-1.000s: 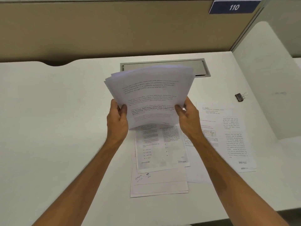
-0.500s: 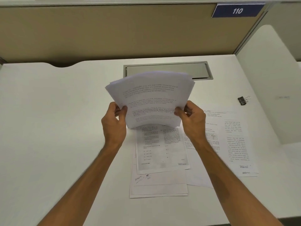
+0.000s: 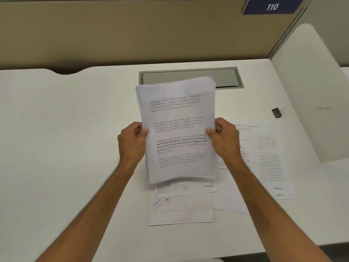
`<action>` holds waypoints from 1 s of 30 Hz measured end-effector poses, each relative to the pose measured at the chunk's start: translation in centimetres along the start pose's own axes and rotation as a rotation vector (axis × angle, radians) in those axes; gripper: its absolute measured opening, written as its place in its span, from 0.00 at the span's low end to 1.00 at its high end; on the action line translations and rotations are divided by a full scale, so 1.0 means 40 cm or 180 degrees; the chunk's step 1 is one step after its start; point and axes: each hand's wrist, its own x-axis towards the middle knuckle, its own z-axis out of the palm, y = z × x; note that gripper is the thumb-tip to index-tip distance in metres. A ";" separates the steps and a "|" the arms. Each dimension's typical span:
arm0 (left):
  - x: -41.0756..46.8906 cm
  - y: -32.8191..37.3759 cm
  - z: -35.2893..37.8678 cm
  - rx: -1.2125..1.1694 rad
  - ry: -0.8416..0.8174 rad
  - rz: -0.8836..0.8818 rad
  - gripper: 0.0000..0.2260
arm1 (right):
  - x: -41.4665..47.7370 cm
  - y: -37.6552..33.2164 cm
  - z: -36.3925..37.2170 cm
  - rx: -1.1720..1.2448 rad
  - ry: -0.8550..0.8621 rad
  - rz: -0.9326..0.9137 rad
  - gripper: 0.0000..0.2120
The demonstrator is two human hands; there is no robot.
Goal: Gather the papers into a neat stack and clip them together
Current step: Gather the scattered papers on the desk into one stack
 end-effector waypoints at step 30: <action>-0.018 -0.095 0.124 0.0502 -0.0402 -0.1056 0.01 | -0.011 0.106 0.082 -0.1342 -0.0110 0.0830 0.07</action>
